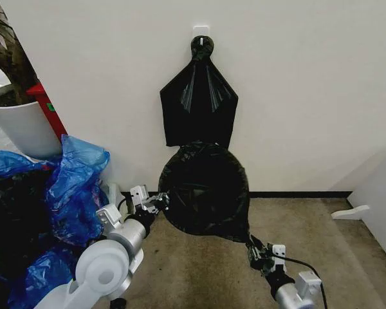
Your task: Place the garbage bag over the trash bin.
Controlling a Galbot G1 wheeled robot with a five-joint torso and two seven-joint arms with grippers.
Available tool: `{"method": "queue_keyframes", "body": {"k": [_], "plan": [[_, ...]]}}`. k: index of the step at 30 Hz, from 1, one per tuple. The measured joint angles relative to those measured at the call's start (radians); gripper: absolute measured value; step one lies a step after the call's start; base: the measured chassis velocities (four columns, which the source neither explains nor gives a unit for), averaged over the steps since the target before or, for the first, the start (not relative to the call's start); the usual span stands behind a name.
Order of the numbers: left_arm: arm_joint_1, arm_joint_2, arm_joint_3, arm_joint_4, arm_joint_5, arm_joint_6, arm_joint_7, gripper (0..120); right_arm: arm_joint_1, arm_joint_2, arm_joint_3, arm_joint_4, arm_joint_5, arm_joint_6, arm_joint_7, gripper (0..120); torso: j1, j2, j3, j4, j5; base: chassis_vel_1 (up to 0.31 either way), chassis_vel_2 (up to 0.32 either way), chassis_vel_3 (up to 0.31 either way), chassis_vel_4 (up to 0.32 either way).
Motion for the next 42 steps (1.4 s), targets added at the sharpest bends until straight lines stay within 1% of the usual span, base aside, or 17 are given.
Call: {"method": "queue_keyframes", "body": {"k": [2,3,5,7,8,10,13,14,16,17,20,22,27,34,36,38,42], "plan": [[0.000,0.000,0.000,0.000,0.000,0.000,0.000,1,0.000,0.000,0.000,0.000,0.000,0.000,0.000,32,0.000,0.000,0.000,0.0000,0.0000,0.000,0.000,0.000,0.000],[-0.001,0.000,0.002,0.011,0.020,-0.005,0.005,1,-0.011,0.001,0.004,0.005,-0.013,0.008,-0.005,44,0.000,0.000,0.000,0.0001,0.0000,0.000,0.000,0.000,0.000],[-0.002,0.000,0.004,0.024,0.043,-0.012,0.011,1,-0.020,0.002,0.006,0.008,-0.024,0.016,-0.009,46,0.000,0.000,0.000,0.0000,0.0000,0.000,0.000,0.000,0.000],[-0.002,-0.001,0.014,0.076,0.159,-0.049,0.055,1,-0.049,0.006,0.014,0.022,-0.060,0.045,-0.020,59,0.000,0.000,0.000,0.0000,0.0000,0.000,0.000,0.000,0.000],[0.000,-0.001,0.019,0.116,0.248,-0.079,0.100,1,-0.065,0.010,0.022,0.033,-0.075,0.058,-0.029,61,0.000,0.000,0.000,-0.0002,-0.0001,0.000,0.000,0.000,0.000],[0.004,-0.002,0.028,0.173,0.367,-0.135,0.162,1,-0.086,0.014,0.043,0.062,-0.087,0.067,-0.044,73,0.000,0.000,0.000,0.0001,-0.0003,0.000,0.000,0.000,0.000],[0.004,-0.003,0.031,0.186,0.392,-0.149,0.175,1,-0.089,0.014,0.047,0.069,-0.088,0.068,-0.045,77,0.000,0.000,0.000,0.0001,-0.0007,0.000,0.000,0.000,0.000],[0.005,-0.004,0.032,0.191,0.400,-0.155,0.180,1,-0.090,0.014,0.049,0.072,-0.088,0.069,-0.046,81,0.000,0.000,0.000,0.0002,-0.0007,0.000,0.000,0.000,0.000],[0.005,-0.004,0.033,0.193,0.402,-0.157,0.181,1,-0.091,0.014,0.050,0.075,-0.089,0.069,-0.046,81,0.000,0.000,0.000,0.0002,-0.0005,0.000,0.000,0.000,0.000],[0.004,-0.015,0.041,0.222,0.439,-0.188,0.193,1,-0.100,0.009,0.059,0.106,-0.091,0.072,-0.048,95,0.000,0.000,0.000,0.0000,0.0000,0.000,0.000,0.000,0.000],[0.004,-0.021,0.045,0.228,0.441,-0.195,0.191,1,-0.104,0.006,0.062,0.117,-0.093,0.073,-0.052,98,0.000,0.000,0.000,0.0002,-0.0008,0.000,0.000,0.000,0.000],[0.000,-0.027,0.047,0.222,0.403,-0.189,0.172,1,-0.108,0.003,0.064,0.116,-0.104,0.076,-0.065,100,0.000,0.000,0.000,0.0001,0.0000,0.000,0.000,0.000,0.000],[-0.002,-0.028,0.047,0.213,0.377,-0.183,0.162,1,-0.109,0.003,0.065,0.108,-0.111,0.079,-0.073,100,0.000,0.000,0.000,0.0002,-0.0002,0.000,0.000,0.000,0.000],[-0.013,-0.027,0.020,0.122,0.145,-0.134,0.083,1,-0.122,0.020,0.071,0.014,-0.115,0.107,-0.166,100,0.000,0.000,0.000,-0.0001,0.0002,0.000,0.000,0.000,0.000],[-0.015,-0.026,0.015,0.112,0.113,-0.129,0.071,1,-0.124,0.022,0.073,0.007,-0.106,0.112,-0.182,100,0.000,0.000,0.000,-0.0001,0.0003,0.000,0.000,0.000,0.000],[-0.021,-0.026,0.002,0.091,0.017,-0.111,0.029,1,-0.130,0.023,0.089,-0.008,-0.080,0.131,-0.250,100,0.000,0.000,0.000,0.0001,-0.0001,0.000,0.000,0.000,0.000],[-0.022,-0.026,-0.009,0.077,-0.040,-0.094,0.011,1,-0.131,0.024,0.111,-0.035,-0.067,0.170,-0.336,100,0.000,0.000,0.000,0.0001,0.0001,0.000,0.000,0.000,0.000]]}}
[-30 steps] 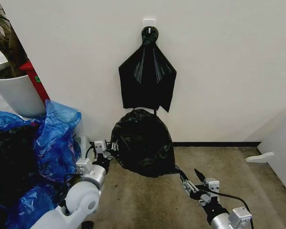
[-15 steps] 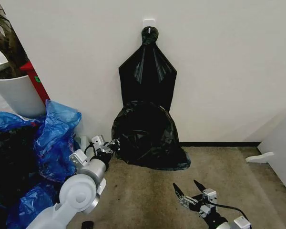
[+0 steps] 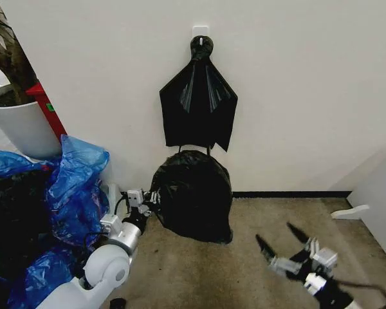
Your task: Place the garbage bag over the trash bin.
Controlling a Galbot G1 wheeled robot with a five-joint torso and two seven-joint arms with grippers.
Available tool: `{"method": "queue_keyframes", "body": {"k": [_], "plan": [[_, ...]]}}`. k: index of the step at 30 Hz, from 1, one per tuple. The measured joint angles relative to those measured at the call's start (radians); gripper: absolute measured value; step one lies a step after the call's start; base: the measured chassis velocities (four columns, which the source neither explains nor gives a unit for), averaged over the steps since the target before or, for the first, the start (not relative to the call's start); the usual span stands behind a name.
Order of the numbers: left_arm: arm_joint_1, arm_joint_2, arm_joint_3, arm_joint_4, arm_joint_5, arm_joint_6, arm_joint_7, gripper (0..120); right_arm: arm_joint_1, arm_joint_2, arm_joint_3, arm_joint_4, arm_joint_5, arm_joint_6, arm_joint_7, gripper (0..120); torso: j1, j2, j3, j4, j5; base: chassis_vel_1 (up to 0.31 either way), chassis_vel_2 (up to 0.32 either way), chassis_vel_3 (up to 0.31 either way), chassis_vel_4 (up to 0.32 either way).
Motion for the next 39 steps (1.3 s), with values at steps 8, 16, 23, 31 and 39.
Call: {"method": "queue_keyframes", "body": {"k": [8,16,23,31,39], "plan": [[0.025,0.014,0.026,0.104,0.303,-0.054,0.174,1,-0.101,-0.004,0.161,0.070,0.017,0.147,-0.221,100,0.000,0.000,0.000,0.0001,-0.0004,0.000,0.000,0.000,0.000],[0.033,0.021,0.037,0.205,0.535,-0.178,0.368,1,-0.161,-0.008,0.317,0.164,0.078,0.183,-0.258,100,0.000,0.000,0.000,-0.0002,-0.0002,0.000,0.000,0.000,0.000],[0.033,0.029,0.044,0.256,0.696,-0.301,0.601,1,0.059,-0.171,0.430,0.241,0.383,-0.154,-0.156,100,0.000,0.000,0.000,0.0002,0.0000,0.000,0.000,0.000,0.000],[0.031,0.055,0.025,0.284,0.923,-0.472,0.894,1,0.354,-0.368,0.424,0.234,0.764,-0.641,0.033,100,0.000,0.000,0.000,0.0000,0.0000,0.000,0.000,0.000,0.000],[0.025,0.079,0.023,0.256,0.976,-0.497,0.913,1,0.329,-0.436,0.406,0.213,0.724,-0.735,0.033,100,0.000,0.000,0.000,-0.0001,-0.0001,0.000,0.000,0.000,0.000]]}}
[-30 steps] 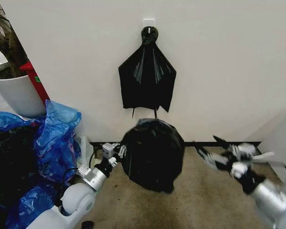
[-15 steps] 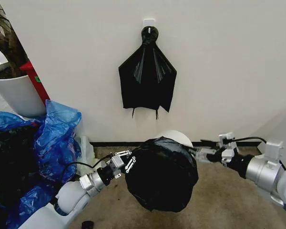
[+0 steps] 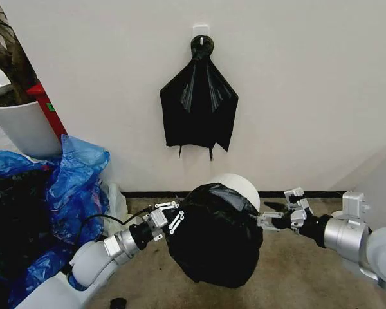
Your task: Place the garbage bag over the trash bin.
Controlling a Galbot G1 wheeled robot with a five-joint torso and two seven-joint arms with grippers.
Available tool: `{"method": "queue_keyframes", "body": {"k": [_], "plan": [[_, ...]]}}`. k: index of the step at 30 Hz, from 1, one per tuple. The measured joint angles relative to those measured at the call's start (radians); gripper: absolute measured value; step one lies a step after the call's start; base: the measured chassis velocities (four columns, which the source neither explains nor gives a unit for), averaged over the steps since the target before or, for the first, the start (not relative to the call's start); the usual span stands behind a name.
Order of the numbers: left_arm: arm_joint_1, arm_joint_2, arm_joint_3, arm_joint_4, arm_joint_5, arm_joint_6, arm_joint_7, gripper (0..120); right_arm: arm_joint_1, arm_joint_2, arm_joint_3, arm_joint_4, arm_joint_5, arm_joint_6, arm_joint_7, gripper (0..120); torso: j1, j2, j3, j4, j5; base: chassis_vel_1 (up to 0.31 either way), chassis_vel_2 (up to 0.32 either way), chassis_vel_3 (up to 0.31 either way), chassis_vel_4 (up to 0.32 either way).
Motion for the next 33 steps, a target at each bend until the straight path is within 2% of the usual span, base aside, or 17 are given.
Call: {"method": "queue_keyframes", "body": {"k": [2,5,13,18,33], "plan": [[-0.005,0.006,-0.002,-0.006,0.010,-0.002,-0.001,1,-0.010,-0.024,0.001,0.002,0.024,-0.024,0.013,100,0.000,0.000,0.000,-0.0001,-0.0002,0.000,0.000,0.000,0.000],[-0.008,0.022,-0.003,-0.027,0.019,-0.004,-0.004,1,0.010,-0.059,-0.017,0.013,0.158,-0.049,0.090,100,0.000,0.000,0.000,0.0002,-0.0002,0.000,0.000,0.000,0.000],[0.024,0.042,-0.011,-0.076,0.014,0.001,0.023,1,0.048,-0.045,-0.083,-0.025,0.087,-0.010,0.097,100,0.000,0.000,0.000,0.0002,-0.0001,0.000,0.000,0.000,0.000],[0.048,0.052,-0.007,-0.119,0.017,0.001,0.036,1,0.053,-0.036,-0.075,-0.093,0.066,0.015,0.083,100,0.000,0.000,0.000,0.0001,0.0001,0.000,0.000,0.000,0.000],[0.046,0.065,0.008,-0.135,0.015,-0.001,0.049,1,0.046,-0.028,-0.036,-0.129,0.091,0.021,0.087,100,0.000,0.000,0.000,0.0001,-0.0001,0.000,0.000,0.000,0.000]]}}
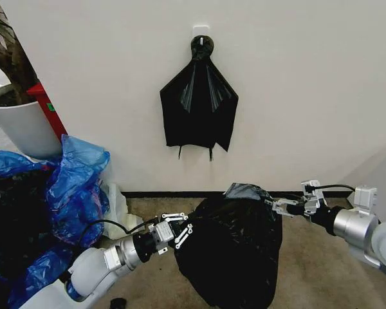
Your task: Place the garbage bag over the trash bin.
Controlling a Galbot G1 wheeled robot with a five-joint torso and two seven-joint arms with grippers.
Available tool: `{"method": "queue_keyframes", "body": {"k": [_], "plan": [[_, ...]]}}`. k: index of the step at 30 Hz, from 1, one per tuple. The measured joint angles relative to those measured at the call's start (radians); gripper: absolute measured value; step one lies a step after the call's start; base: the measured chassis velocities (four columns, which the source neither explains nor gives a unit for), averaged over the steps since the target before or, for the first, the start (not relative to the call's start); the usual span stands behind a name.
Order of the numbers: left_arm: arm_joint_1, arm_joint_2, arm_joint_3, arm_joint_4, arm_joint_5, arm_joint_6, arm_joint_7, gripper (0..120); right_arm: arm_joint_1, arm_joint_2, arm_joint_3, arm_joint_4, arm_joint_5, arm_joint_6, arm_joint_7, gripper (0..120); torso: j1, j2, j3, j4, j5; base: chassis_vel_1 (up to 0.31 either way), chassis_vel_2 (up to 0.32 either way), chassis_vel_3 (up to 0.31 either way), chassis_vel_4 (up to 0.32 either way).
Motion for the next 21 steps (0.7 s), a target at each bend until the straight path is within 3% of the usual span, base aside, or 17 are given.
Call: {"method": "queue_keyframes", "body": {"k": [21], "plan": [[0.000,0.000,0.000,0.001,-0.002,0.000,-0.001,1,0.000,0.000,0.001,0.002,0.000,0.002,0.000,100,0.000,0.000,0.000,0.0000,0.0000,0.000,0.000,0.000,0.000]]}}
